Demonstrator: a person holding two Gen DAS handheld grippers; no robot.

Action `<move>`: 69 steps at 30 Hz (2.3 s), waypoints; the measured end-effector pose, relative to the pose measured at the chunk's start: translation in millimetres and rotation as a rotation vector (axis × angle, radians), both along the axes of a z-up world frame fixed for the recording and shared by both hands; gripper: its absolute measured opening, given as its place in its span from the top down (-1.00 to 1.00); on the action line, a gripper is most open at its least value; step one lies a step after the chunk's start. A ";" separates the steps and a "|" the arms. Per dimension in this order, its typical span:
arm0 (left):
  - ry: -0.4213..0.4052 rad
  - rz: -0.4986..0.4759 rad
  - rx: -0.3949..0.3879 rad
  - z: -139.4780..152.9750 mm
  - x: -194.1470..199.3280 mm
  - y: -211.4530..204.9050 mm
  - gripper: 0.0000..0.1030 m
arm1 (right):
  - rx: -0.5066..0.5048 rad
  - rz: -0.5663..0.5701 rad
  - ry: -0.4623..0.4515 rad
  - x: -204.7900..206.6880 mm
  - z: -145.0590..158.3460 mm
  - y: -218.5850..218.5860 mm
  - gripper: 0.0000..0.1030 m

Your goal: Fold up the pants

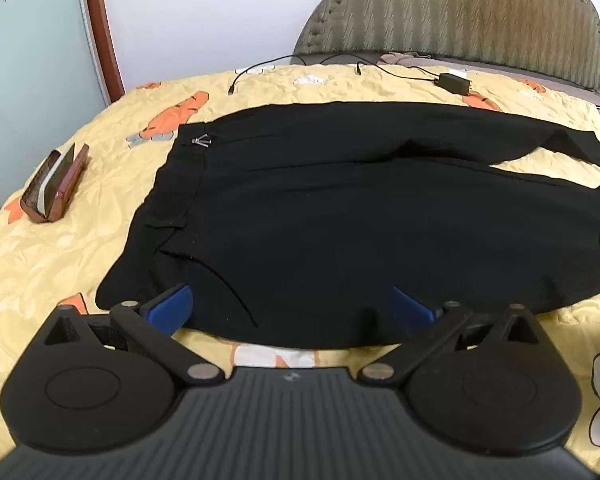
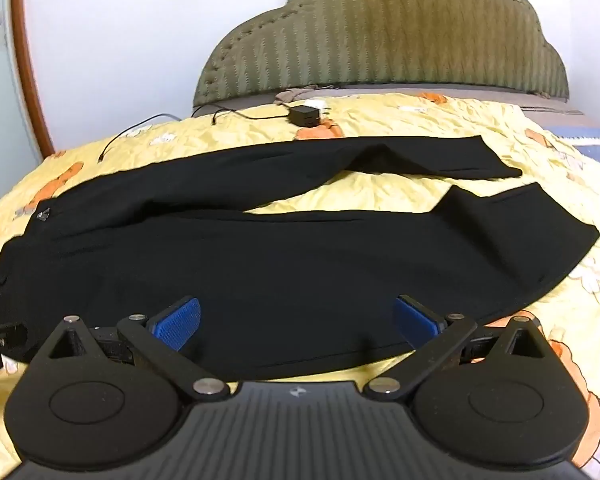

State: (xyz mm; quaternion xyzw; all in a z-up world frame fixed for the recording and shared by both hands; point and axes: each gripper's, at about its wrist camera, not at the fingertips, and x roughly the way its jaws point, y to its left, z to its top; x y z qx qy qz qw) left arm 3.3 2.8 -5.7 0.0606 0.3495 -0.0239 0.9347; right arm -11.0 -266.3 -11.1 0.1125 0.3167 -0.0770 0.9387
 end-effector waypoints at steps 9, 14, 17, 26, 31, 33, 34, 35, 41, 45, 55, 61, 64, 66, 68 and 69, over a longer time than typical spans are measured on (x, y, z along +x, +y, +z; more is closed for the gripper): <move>0.012 -0.002 -0.006 -4.6 1.9 1.1 -1.00 | 0.147 -0.080 -0.015 -5.2 -3.7 -39.0 -1.00; -0.006 -0.006 -0.009 -3.6 0.7 4.3 -1.00 | 0.159 -0.139 -0.014 -10.0 -2.6 -71.5 -1.00; -0.012 0.002 0.000 -4.1 2.8 3.6 -1.00 | 0.192 -0.218 -0.005 -17.3 -4.7 -101.2 -1.00; 0.012 -0.002 0.015 -12.1 9.1 -1.3 -1.00 | 0.306 -0.396 0.002 -30.4 -21.4 -165.5 -1.00; 0.048 0.035 -0.003 -21.8 16.4 10.6 -1.00 | 0.380 -0.469 0.006 -24.6 -41.6 -217.0 -0.48; 0.046 0.043 0.008 -23.2 17.2 11.4 -1.00 | 0.426 -0.473 0.012 -18.6 -51.3 -233.5 -0.19; 0.045 0.047 0.008 -23.3 17.0 12.2 -1.00 | 0.439 -0.479 0.005 -17.9 -55.2 -239.6 -0.16; 0.041 0.047 0.004 -22.6 16.2 14.0 -1.00 | 0.445 -0.486 -0.015 -16.9 -56.1 -245.0 -0.14; 0.025 0.060 -0.023 -17.9 14.4 21.6 -1.00 | 0.490 -0.523 -0.069 -27.0 -60.6 -265.1 -0.13; 0.049 0.064 -0.038 -21.3 17.9 23.9 -1.00 | 0.415 -0.500 -0.064 -22.3 -59.5 -261.9 -0.13; 0.011 0.055 -0.012 -17.5 8.9 24.7 -1.00 | 0.324 -0.486 -0.049 6.0 -65.4 -271.5 0.60; 0.020 0.070 -0.018 -19.7 10.7 27.4 -1.00 | 0.297 -0.525 -0.058 16.4 -68.2 -273.5 0.88; 0.016 0.076 -0.006 -20.5 10.8 27.4 -1.00 | 0.074 -0.545 -0.024 22.7 -59.7 -248.1 0.88; 0.015 0.078 -0.001 -20.2 10.7 28.2 -1.00 | -0.161 -0.541 0.028 30.1 -53.7 -224.7 0.88; 0.007 0.080 -0.003 -18.7 9.9 30.8 -1.00 | -0.286 -0.524 0.077 28.4 -49.7 -211.7 0.89; 0.001 0.084 -0.002 -18.1 9.3 32.4 -1.00 | -0.316 -0.524 0.097 24.6 -47.5 -209.7 0.89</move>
